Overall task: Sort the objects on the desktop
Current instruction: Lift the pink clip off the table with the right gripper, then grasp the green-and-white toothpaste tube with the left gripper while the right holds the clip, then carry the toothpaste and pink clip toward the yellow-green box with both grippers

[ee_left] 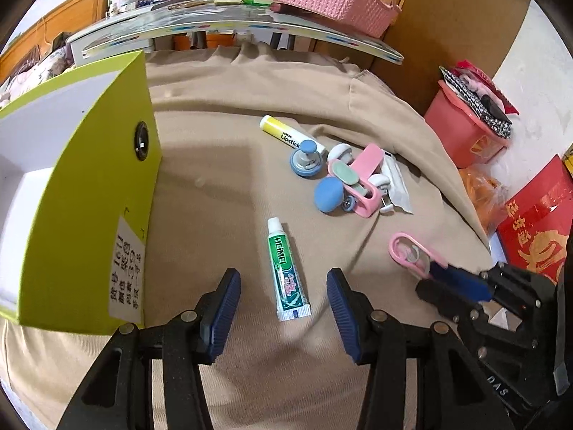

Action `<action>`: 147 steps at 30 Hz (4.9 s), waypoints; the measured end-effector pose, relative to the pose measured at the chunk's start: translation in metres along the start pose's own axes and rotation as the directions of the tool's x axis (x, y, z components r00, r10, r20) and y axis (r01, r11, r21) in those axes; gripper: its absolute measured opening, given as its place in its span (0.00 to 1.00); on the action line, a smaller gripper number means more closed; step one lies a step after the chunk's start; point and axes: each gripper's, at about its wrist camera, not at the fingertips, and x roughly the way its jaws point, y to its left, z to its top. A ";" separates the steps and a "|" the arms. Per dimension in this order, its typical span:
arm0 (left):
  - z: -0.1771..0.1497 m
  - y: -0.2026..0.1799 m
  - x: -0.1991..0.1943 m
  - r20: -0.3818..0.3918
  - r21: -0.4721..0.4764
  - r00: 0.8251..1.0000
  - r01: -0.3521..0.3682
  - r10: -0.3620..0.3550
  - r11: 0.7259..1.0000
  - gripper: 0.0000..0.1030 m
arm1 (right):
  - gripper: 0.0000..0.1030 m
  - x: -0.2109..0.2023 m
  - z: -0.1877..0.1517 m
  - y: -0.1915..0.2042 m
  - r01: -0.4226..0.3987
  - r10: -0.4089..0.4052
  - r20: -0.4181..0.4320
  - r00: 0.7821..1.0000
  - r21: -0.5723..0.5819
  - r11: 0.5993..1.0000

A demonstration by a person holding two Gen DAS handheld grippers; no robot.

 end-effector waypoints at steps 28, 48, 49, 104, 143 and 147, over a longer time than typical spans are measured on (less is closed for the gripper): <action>0.006 -0.008 0.009 0.032 0.023 0.989 -0.146 0.146 0.989 0.15 | 0.17 -0.012 -0.014 -0.002 0.011 -0.013 0.030 0.999 0.062 0.998; -0.002 -0.017 0.005 0.036 0.114 0.999 -0.007 0.003 0.993 0.15 | 0.30 -0.022 -0.010 -0.001 0.018 -0.021 0.058 0.998 0.058 0.998; -0.003 -0.018 0.005 0.035 0.120 0.999 -0.012 0.008 0.993 0.15 | 0.37 -0.020 -0.009 -0.001 0.016 -0.019 0.050 0.999 0.054 0.998; -0.014 -0.026 -0.049 0.134 0.166 0.990 0.031 -0.054 0.986 0.14 | 0.18 -0.036 0.006 0.034 0.069 -0.074 0.090 0.993 0.060 0.996; -0.033 0.000 -0.114 0.253 0.139 0.966 0.013 -0.048 0.990 0.14 | 0.18 -0.072 0.023 0.088 0.084 -0.089 0.171 0.981 0.039 0.996; -0.034 0.006 -0.119 0.260 0.129 0.965 0.002 -0.035 0.992 0.14 | 0.18 -0.072 0.026 0.097 0.076 -0.079 0.175 0.981 0.020 0.997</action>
